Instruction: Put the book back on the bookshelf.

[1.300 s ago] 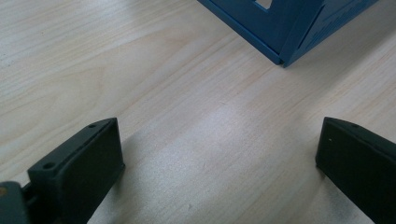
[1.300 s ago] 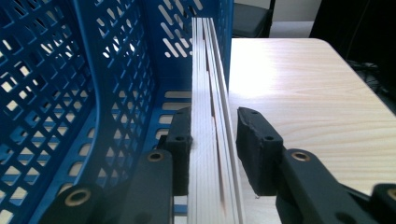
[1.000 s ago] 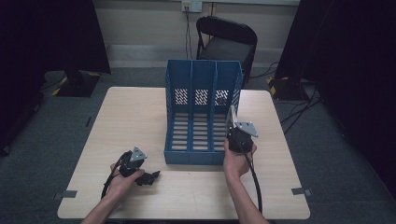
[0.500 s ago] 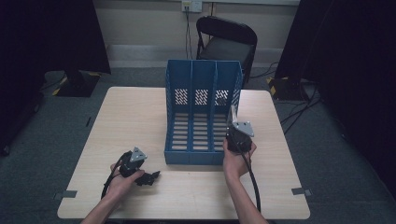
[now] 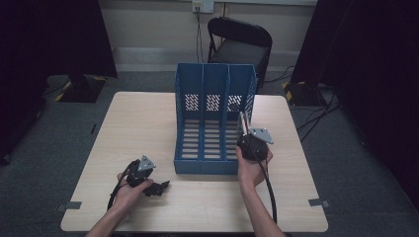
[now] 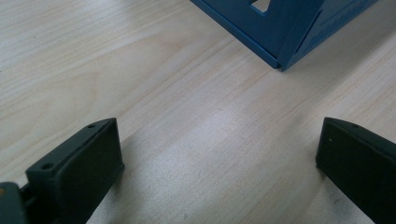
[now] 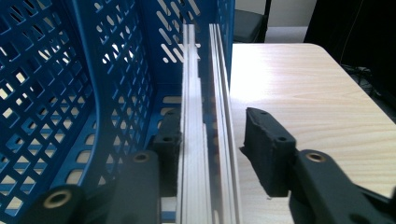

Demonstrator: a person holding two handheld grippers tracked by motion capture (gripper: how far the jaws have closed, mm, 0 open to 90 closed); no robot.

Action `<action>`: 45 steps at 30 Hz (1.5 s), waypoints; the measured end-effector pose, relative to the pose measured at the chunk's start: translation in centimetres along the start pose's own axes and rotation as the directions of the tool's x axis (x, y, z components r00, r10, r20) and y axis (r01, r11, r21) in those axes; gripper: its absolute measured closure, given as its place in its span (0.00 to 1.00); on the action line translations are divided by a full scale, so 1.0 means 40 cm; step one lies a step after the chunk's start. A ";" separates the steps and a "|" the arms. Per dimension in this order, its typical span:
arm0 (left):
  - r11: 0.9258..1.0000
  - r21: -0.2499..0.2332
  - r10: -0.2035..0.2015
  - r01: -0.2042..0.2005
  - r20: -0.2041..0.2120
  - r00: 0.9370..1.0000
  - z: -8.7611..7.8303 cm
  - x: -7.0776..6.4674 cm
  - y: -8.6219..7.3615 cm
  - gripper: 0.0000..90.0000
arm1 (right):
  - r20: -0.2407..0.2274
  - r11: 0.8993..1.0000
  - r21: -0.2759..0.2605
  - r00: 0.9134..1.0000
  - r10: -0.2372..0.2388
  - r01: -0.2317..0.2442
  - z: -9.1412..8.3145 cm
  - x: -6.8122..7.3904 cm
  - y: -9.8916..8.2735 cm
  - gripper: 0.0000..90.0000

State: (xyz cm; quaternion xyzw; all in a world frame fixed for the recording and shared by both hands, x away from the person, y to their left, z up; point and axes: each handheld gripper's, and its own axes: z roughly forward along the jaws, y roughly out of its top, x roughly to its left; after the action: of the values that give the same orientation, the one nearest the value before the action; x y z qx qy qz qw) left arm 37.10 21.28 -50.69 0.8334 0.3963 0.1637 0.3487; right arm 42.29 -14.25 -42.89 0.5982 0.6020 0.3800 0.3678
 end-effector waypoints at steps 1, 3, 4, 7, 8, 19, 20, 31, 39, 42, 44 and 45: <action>1.000 0.000 -0.001 0.001 0.000 1.000 0.000 0.000 0.000 0.00 | -0.007 1.000 0.003 1.000 0.001 -0.001 0.001 0.000 0.000 0.63; 1.000 -0.001 -0.002 0.002 0.001 1.000 0.000 0.000 0.000 0.00 | -0.008 1.000 -0.001 1.000 0.002 -0.002 0.001 0.000 0.001 0.61; 1.000 -0.001 -0.001 0.001 0.000 1.000 0.000 0.000 0.000 0.00 | -0.013 1.000 0.002 1.000 0.001 -0.001 0.002 -0.001 0.001 0.61; 1.000 -0.001 -0.002 0.002 0.000 1.000 0.000 0.000 0.000 0.00 | -0.028 1.000 0.020 1.000 0.010 -0.009 0.008 -0.008 0.001 0.57; 1.000 -0.001 -0.001 0.001 0.000 1.000 0.000 0.000 0.000 0.00 | -0.033 1.000 0.022 0.999 0.011 -0.010 0.008 -0.009 0.001 0.56; 1.000 -0.001 -0.002 0.002 0.000 1.000 0.000 0.000 0.000 0.00 | -0.110 1.000 0.019 0.994 0.011 -0.009 0.006 -0.012 0.011 0.43; 1.000 -0.002 -0.002 0.002 0.000 1.000 0.000 0.000 0.000 0.00 | -0.111 1.000 0.018 0.994 0.012 -0.010 0.005 -0.013 0.012 0.43; 1.000 -0.002 -0.002 0.002 0.000 1.000 0.000 0.000 0.000 0.00 | -0.223 1.000 0.009 0.975 0.019 -0.018 -0.011 -0.026 0.024 0.41; 1.000 0.000 0.000 0.000 0.000 1.000 0.000 0.000 0.000 0.00 | -0.299 1.000 0.004 0.954 0.008 -0.007 -0.028 -0.058 0.027 0.33; 1.000 -0.001 -0.001 0.001 0.000 1.000 0.000 0.000 0.000 0.00 | -0.325 1.000 0.017 0.946 0.002 0.004 -0.033 -0.068 0.031 0.32; 1.000 -0.001 -0.001 0.001 0.000 1.000 0.000 0.000 0.000 0.00 | -0.344 1.000 0.019 0.939 0.012 -0.005 -0.037 -0.077 0.034 0.30; 1.000 -0.001 -0.001 0.001 0.000 1.000 0.000 0.000 0.000 0.00 | -0.349 1.000 0.021 0.937 0.010 -0.003 -0.040 -0.081 0.035 0.30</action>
State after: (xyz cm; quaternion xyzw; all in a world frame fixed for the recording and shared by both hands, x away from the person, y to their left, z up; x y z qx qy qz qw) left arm 37.10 21.28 -50.69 0.8332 0.3965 0.1636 0.3491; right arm 41.53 -17.53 -40.96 0.5270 0.6595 0.4752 0.2479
